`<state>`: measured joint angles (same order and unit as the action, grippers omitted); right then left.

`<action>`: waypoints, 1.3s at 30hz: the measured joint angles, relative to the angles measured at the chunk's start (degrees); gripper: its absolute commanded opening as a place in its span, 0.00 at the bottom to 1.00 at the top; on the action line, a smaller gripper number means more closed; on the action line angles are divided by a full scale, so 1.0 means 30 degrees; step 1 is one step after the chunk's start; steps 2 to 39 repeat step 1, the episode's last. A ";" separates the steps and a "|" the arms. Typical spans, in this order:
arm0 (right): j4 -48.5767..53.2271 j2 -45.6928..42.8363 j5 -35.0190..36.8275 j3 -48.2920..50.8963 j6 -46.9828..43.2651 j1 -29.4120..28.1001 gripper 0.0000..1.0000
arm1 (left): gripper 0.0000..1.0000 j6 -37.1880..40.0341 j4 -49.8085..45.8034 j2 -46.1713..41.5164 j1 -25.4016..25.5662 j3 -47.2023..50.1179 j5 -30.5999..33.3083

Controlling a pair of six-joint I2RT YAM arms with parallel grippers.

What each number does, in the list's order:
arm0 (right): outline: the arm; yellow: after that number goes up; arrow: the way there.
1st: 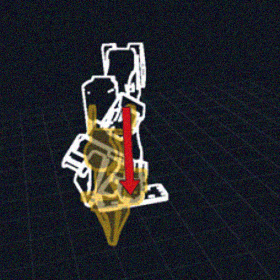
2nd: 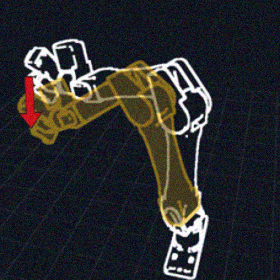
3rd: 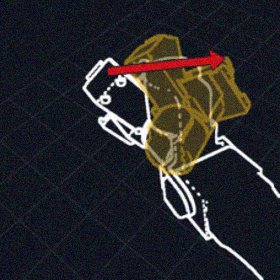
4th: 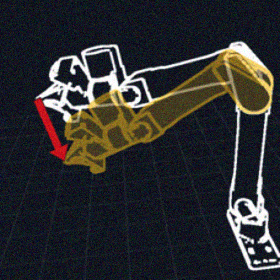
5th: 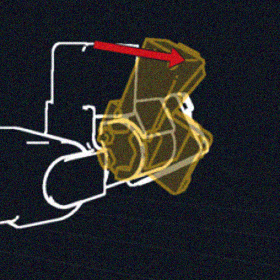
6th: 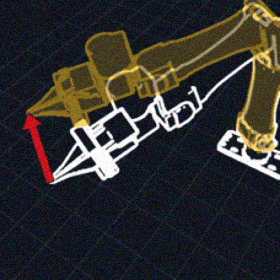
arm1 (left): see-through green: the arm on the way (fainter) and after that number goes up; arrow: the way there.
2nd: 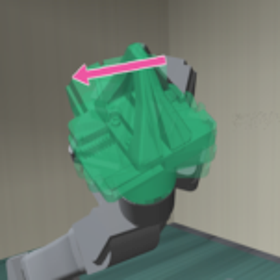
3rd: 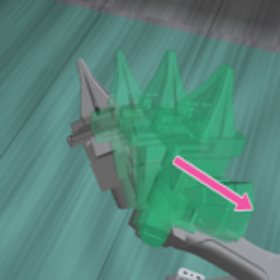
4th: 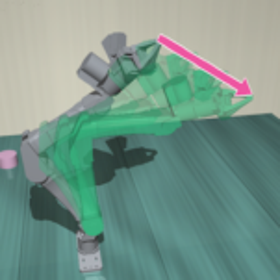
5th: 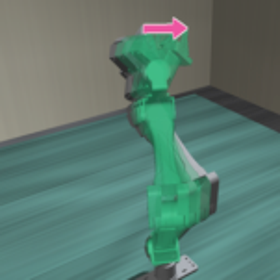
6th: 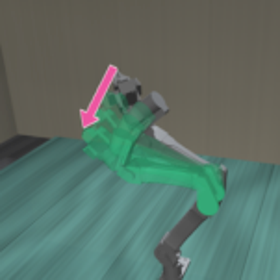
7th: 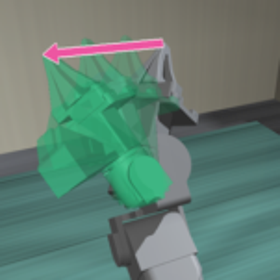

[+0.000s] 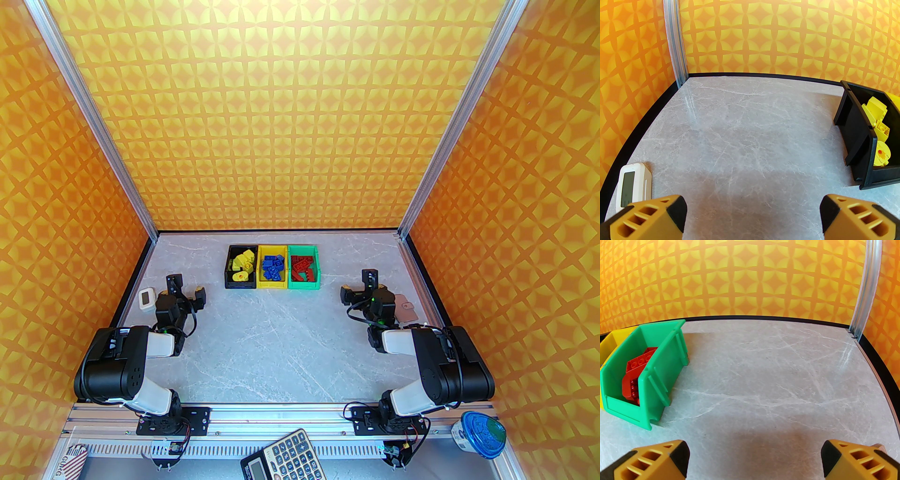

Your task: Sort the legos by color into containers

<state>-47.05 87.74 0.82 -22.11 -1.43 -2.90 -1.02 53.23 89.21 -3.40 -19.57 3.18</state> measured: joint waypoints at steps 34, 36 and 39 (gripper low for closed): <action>-0.0007 0.0000 0.0000 0.0000 -0.0007 -0.0015 0.98 | 0.99 0.0000 0.0007 0.0000 0.0000 0.0000 0.0000; -0.0007 0.0000 0.0000 0.0000 -0.0007 -0.0015 0.98 | 0.99 0.0000 0.0007 0.0000 0.0000 0.0000 0.0000; -0.0007 0.0000 0.0000 0.0000 -0.0007 -0.0015 0.98 | 0.99 0.0000 0.0007 0.0000 0.0000 0.0000 0.0000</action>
